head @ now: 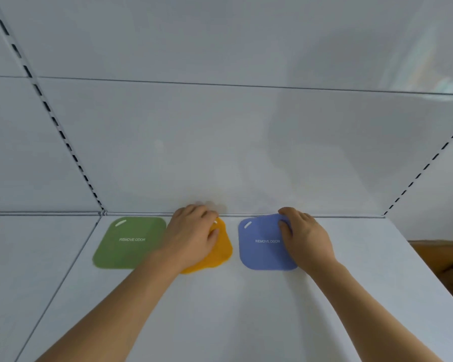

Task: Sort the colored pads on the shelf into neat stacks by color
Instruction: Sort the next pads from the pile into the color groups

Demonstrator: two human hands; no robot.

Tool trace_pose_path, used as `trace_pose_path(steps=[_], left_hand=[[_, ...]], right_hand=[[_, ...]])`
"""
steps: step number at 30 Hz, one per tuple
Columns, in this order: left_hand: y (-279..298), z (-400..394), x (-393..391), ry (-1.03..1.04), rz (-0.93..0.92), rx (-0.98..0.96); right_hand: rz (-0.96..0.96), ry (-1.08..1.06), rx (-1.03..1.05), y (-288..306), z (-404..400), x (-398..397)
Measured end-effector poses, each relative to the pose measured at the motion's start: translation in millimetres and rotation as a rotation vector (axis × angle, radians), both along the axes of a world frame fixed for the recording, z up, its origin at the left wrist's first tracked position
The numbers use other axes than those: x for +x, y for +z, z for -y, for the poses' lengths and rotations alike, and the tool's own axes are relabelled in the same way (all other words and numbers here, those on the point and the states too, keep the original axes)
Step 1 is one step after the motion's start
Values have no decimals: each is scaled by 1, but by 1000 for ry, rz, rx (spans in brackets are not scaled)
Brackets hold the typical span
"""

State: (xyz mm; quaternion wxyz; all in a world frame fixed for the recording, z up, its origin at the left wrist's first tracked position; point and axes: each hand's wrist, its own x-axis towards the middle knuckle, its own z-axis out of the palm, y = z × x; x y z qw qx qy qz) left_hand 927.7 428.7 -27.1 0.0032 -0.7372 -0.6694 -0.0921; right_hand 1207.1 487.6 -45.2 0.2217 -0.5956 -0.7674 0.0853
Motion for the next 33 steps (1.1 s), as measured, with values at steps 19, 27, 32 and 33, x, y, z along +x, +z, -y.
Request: trace_pose_path(steps=[19, 27, 32, 33], left_hand=[[17, 137, -47, 309, -104, 154], [21, 264, -158, 512, -67, 203], [20, 355, -246, 623, -71, 169], [21, 372, -263, 656, -60, 169]], right_hand=[[218, 426, 132, 8, 92, -98], [264, 624, 194, 30, 186, -237], [239, 717, 204, 26, 258, -343], [240, 742, 204, 25, 272, -365]])
